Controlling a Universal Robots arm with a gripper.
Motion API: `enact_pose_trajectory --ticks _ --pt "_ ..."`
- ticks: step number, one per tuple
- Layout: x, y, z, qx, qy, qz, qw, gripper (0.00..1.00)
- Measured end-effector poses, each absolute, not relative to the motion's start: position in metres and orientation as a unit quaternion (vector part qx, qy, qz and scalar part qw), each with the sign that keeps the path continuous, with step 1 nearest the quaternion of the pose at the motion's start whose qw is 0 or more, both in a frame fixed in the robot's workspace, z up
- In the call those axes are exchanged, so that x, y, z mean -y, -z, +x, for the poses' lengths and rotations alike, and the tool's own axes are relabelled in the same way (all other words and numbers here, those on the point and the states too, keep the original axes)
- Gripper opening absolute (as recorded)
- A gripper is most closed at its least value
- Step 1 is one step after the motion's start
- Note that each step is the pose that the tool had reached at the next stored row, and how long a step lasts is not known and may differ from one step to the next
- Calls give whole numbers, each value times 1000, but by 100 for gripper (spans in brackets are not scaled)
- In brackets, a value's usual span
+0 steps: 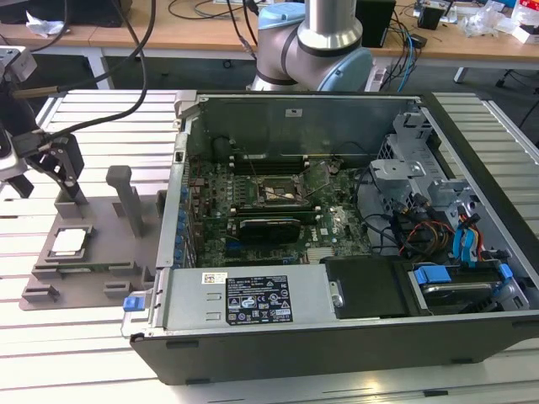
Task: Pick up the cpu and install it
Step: 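Pick up the cpu and move it towards the insertion slot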
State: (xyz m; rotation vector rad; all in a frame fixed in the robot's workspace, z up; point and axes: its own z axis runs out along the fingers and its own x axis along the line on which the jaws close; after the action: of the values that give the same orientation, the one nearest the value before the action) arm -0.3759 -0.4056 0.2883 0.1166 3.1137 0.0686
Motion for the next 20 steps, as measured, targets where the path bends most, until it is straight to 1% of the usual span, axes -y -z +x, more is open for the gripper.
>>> enact_pose_trajectory --ticks 20 --pt "406 -278 -376 -999 -22 37 13 69"
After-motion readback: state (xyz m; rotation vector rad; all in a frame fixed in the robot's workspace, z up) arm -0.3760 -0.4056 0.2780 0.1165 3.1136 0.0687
